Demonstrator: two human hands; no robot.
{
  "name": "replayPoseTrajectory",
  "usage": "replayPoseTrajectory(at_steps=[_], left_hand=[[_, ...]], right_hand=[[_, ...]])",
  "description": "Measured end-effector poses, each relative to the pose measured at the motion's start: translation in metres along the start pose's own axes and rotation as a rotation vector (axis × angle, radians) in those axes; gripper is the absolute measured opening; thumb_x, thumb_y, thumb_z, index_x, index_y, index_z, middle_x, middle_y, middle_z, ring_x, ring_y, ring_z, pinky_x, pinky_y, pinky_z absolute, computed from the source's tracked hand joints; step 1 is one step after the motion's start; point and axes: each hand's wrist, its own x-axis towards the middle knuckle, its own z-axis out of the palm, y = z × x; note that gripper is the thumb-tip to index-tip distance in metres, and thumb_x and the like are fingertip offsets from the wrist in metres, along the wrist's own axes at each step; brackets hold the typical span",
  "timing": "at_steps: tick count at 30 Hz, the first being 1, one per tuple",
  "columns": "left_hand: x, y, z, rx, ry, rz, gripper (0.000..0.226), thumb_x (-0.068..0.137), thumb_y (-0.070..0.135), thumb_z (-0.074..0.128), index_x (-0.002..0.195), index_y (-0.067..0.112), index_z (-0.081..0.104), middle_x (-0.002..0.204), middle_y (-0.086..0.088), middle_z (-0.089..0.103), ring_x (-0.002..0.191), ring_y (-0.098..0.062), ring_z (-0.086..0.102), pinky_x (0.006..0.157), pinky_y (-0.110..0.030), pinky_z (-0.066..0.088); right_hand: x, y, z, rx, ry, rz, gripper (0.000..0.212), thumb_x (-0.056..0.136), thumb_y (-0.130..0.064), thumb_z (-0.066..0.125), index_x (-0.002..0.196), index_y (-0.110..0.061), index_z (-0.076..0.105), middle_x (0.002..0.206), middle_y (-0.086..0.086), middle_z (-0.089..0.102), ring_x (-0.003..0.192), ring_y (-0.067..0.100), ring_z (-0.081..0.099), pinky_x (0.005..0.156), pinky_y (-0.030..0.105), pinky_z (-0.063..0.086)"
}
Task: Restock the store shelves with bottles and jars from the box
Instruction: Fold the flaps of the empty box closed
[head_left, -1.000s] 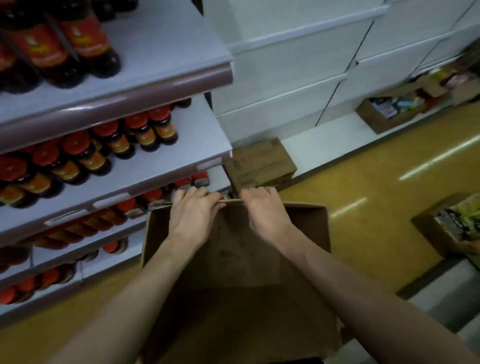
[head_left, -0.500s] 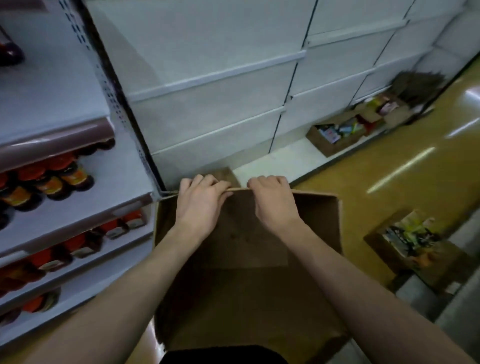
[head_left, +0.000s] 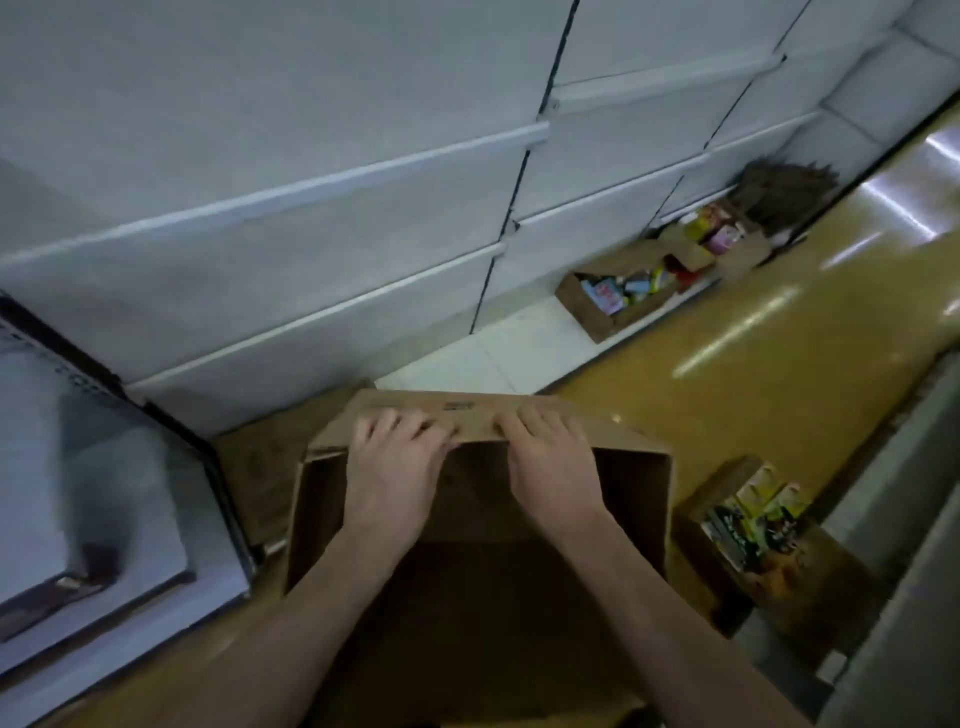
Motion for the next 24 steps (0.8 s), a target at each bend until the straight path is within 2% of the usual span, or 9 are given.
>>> replayPoseTrajectory(at_steps=[3,7,13,18,21,24], left_hand=[[0.043,0.017,0.021,-0.012,-0.002,0.024,0.022,0.099,0.035,0.062,0.114,0.03,0.078,0.111,0.001,0.075,0.101,-0.03,0.064,0.083,-0.04,0.034],[0.099,0.039,0.036,-0.049,0.017,0.047,0.041,0.102,0.039,0.04,0.113,0.028,0.078,0.113,0.0,0.075,0.103,-0.029,0.064,0.085,-0.041,0.034],[0.177,0.066,0.074,-0.072,-0.077,-0.058,0.033,0.104,0.036,0.048,0.124,0.029,0.073,0.122,0.0,0.071,0.113,-0.029,0.061,0.095,-0.045,0.042],[0.246,0.084,0.119,-0.004,-0.076,-0.201,0.029,0.1,0.031,0.059,0.126,0.03,0.073,0.126,-0.001,0.071,0.117,-0.029,0.062,0.1,-0.046,0.042],[0.281,0.093,0.148,0.026,-0.113,-0.292,0.029,0.094,0.025,0.072,0.123,0.028,0.074,0.124,-0.002,0.073,0.113,-0.032,0.064,0.095,-0.047,0.045],[0.306,0.09,0.193,0.005,-0.121,-0.388,0.033,0.09,0.02,0.077,0.123,0.026,0.075,0.121,-0.002,0.074,0.109,-0.031,0.065,0.091,-0.047,0.047]], right_hand=[[0.03,0.035,0.004,0.008,-0.055,0.054,0.042,0.079,-0.003,0.078,0.119,-0.014,0.073,0.112,0.009,0.077,0.106,0.033,0.072,0.097,0.05,0.056],[0.071,0.082,0.009,0.011,-0.043,0.053,0.039,0.08,-0.002,0.075,0.116,-0.016,0.074,0.11,0.007,0.076,0.105,0.032,0.071,0.097,0.048,0.056],[0.148,0.149,0.029,0.072,-0.028,0.006,0.035,0.085,-0.009,0.078,0.118,-0.017,0.074,0.116,0.005,0.076,0.112,0.027,0.071,0.104,0.048,0.053],[0.23,0.21,0.07,0.143,-0.137,-0.079,0.035,0.094,-0.014,0.07,0.129,-0.017,0.071,0.132,0.006,0.071,0.127,0.029,0.064,0.114,0.049,0.046],[0.277,0.241,0.094,0.134,-0.198,-0.136,0.035,0.098,-0.015,0.065,0.132,-0.018,0.069,0.136,0.006,0.068,0.132,0.03,0.06,0.118,0.049,0.042],[0.319,0.261,0.135,0.154,-0.277,-0.21,0.038,0.093,-0.014,0.071,0.131,-0.018,0.069,0.136,0.006,0.068,0.131,0.03,0.061,0.117,0.051,0.043]])
